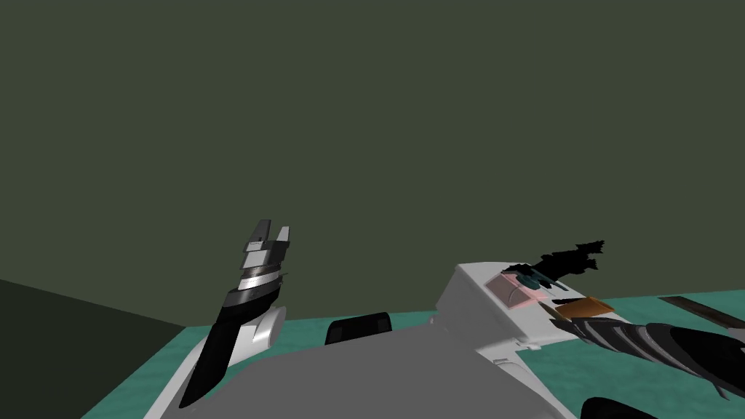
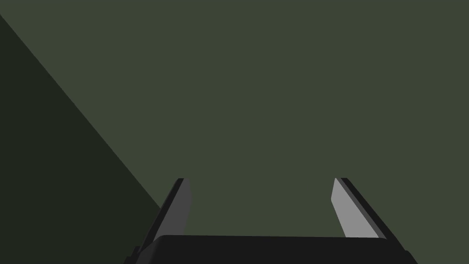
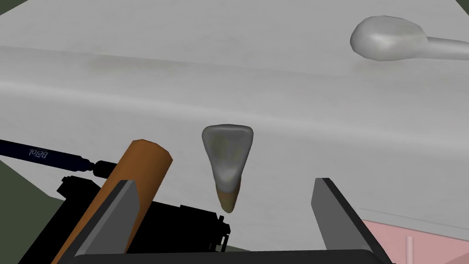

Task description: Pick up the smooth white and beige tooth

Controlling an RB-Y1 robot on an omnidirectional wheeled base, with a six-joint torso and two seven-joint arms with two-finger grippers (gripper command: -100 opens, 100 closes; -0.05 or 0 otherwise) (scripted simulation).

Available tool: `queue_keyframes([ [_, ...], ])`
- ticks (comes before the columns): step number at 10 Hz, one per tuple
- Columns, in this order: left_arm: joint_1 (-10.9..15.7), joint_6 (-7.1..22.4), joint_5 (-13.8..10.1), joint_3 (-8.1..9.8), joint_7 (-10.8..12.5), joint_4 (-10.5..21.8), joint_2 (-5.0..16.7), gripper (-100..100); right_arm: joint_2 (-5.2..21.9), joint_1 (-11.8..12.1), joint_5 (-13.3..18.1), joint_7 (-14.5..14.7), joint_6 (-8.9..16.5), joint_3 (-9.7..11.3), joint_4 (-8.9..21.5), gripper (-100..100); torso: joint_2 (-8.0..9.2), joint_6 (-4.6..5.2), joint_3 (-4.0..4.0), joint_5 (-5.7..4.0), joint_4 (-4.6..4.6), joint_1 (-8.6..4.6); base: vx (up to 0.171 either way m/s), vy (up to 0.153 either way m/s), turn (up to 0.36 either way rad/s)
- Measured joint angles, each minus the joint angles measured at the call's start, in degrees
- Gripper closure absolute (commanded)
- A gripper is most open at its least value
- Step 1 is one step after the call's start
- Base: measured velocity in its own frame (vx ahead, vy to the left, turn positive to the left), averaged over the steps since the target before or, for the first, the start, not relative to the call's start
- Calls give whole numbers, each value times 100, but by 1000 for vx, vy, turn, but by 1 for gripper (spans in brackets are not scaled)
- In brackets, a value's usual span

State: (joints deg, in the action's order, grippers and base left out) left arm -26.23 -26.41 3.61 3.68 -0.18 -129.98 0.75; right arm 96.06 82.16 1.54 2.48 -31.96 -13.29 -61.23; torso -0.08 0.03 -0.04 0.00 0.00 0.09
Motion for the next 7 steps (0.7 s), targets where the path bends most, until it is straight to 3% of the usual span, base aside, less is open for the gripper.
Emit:
queue_keyframes([
  [1,0,0,0,0,0,0,0,0,13,-7,0,-1,-9,8,15,0,5,4,3,-1,1,-2,0,0,0],
  [2,0,0,0,0,0,0,0,0,12,-6,0,-1,-8,7,13,-100,10,4,6,-1,3,-3,26,-35,77],
  [3,0,0,0,0,0,0,0,0,-92,12,31,31,60,-9,-78,-100,6,3,4,-4,2,-15,32,-51,46],
  [5,0,0,0,1,0,0,1,0,-227,-197,74,100,203,196,-172,-100,2,3,2,-10,1,-29,22,-43,26],
  [6,0,0,0,0,0,0,0,0,-236,-204,77,108,220,207,-179,100,5,1,3,-13,1,-29,0,0,0],
  [7,-2,0,0,3,-1,0,0,0,-235,-204,77,107,218,206,-178,100,6,4,3,-12,2,-26,0,0,0],
])
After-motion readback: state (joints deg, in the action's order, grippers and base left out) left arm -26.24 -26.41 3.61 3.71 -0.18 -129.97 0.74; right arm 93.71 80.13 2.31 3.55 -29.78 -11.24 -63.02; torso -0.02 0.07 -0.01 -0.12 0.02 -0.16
